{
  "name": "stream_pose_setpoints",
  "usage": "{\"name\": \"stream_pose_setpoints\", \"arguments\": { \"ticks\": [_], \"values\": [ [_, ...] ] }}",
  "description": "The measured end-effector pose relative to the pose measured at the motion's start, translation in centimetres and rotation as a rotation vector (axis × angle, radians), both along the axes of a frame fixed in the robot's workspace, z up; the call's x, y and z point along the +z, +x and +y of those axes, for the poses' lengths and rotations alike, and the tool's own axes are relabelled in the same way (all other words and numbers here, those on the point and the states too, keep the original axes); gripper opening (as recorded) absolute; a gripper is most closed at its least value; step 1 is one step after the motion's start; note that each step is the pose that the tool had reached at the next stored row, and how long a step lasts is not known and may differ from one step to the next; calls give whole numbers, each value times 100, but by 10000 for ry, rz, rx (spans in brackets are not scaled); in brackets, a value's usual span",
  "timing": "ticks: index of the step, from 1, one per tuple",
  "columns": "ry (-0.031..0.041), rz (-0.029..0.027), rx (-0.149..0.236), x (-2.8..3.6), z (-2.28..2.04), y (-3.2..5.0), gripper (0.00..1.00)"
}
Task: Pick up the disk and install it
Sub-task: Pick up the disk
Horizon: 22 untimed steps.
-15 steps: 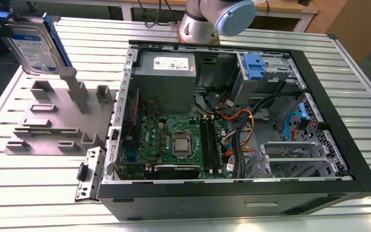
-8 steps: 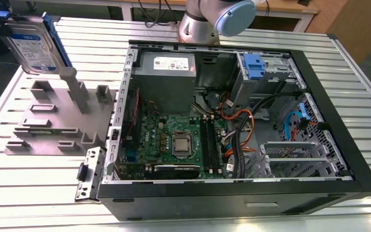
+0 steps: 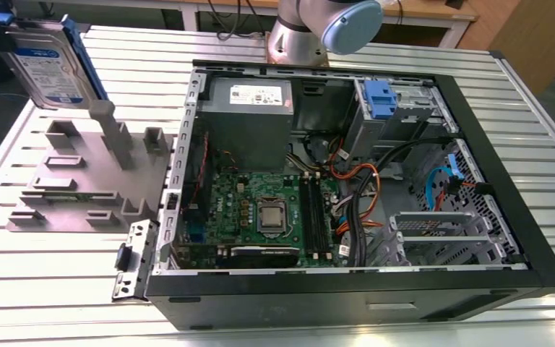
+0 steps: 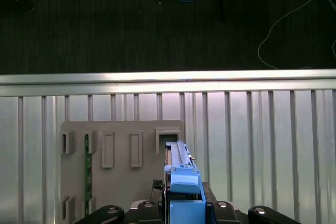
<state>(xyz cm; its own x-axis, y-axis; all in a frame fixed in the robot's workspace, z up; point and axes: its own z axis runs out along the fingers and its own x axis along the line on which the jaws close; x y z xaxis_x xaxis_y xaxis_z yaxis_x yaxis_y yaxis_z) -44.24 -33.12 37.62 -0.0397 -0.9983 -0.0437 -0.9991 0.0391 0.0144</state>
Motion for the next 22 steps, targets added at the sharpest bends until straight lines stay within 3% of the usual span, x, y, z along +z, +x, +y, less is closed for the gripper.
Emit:
{"name": "stream_pose_setpoints", "arguments": {
  "ticks": [6,7,8,22],
  "values": [
    [0,-1,0,20,0,0,36],
    [-70,0,0,26,0,0,36],
    [-288,1,1,26,0,0,36],
    [-343,0,1,41,0,0,36]
  ]
}}
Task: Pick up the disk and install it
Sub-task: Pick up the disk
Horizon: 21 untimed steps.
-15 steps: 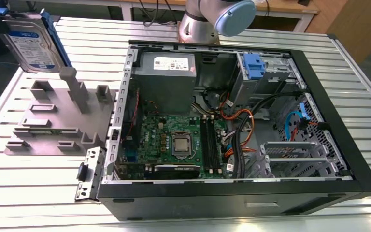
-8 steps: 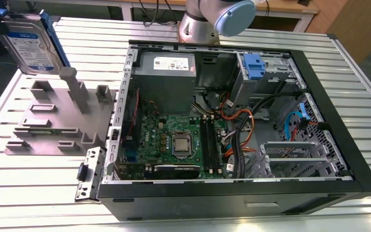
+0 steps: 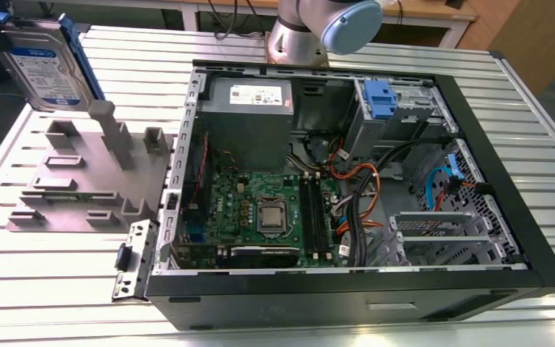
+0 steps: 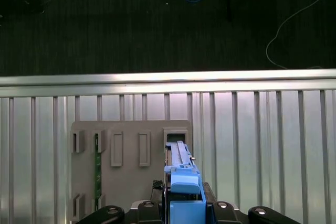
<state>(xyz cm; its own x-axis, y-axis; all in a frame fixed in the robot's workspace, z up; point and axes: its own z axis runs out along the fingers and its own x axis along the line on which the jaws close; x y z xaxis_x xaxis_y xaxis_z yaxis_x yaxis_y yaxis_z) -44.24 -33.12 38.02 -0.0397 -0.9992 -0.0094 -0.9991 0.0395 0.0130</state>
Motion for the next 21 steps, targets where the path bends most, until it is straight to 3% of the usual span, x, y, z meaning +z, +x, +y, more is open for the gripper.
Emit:
{"name": "stream_pose_setpoints", "arguments": {
  "ticks": [11,21],
  "values": [
    [-37,1,-1,37,0,0,36],
    [-43,1,-25,112,0,0,36]
  ]
}}
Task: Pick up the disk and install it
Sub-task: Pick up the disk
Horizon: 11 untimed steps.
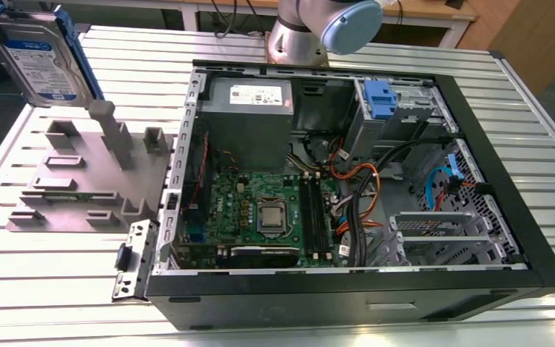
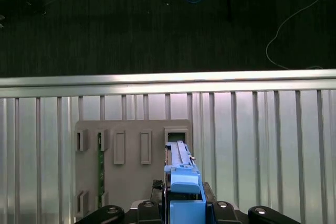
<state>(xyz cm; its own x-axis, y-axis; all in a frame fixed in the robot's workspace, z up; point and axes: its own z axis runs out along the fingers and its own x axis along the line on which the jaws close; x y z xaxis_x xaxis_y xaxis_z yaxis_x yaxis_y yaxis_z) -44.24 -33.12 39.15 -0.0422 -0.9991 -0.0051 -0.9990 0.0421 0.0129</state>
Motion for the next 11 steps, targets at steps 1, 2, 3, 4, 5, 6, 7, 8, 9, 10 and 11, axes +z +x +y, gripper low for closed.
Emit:
{"name": "stream_pose_setpoints", "arguments": {
  "ticks": [1,2,3,4,5,6,7,8,9,10,11],
  "values": [
    [1,-1,0,5,0,0,36],
    [0,0,-4,12,0,0,36],
    [0,0,-6,17,0,0,36],
    [0,-1,-9,21,0,0,36],
    [0,0,-13,24,0,0,36],
    [1,-1,-14,24,0,1,36],
    [0,0,-15,25,0,8,36],
    [0,-1,-15,37,0,8,36],
    [0,0,-15,37,0,8,36],
    [0,0,-15,37,0,8,36],
    [0,1,-15,40,0,8,36]
  ]
}}
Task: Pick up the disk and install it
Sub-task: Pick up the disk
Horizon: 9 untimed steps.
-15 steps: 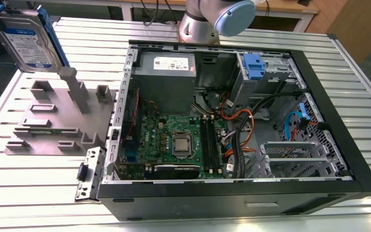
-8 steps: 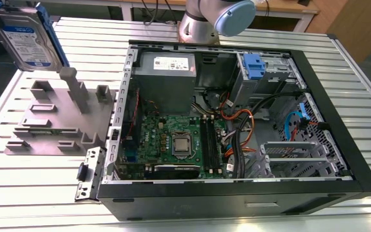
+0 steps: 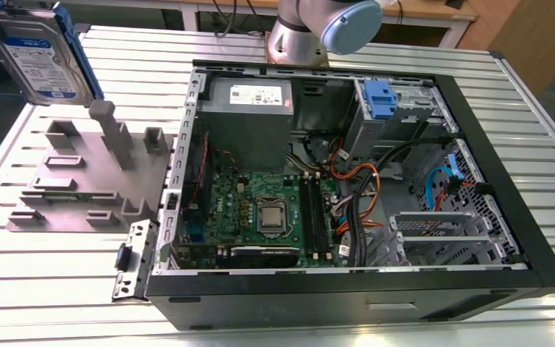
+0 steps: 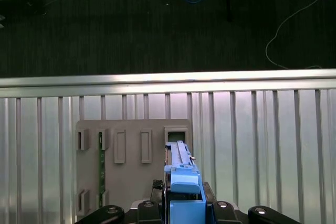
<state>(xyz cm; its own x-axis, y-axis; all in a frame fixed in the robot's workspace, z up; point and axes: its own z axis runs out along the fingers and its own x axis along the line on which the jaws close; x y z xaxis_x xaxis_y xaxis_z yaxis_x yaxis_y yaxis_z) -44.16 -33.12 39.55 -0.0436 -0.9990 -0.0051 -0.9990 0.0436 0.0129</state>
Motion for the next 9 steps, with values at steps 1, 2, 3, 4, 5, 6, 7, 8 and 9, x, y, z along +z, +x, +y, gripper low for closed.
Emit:
{"name": "stream_pose_setpoints", "arguments": {
  "ticks": [1,2,3,4,5,6,7,8,9],
  "values": [
    [-1,2,0,4,0,0,36],
    [-1,1,0,9,0,0,36],
    [0,0,0,16,0,0,36],
    [-1,1,0,25,0,0,36],
    [0,0,0,32,0,0,36],
    [0,0,0,40,0,0,36],
    [-1,0,0,49,0,0,36],
    [0,-1,-1,58,0,0,36],
    [0,-1,0,66,0,0,36]
  ]
}}
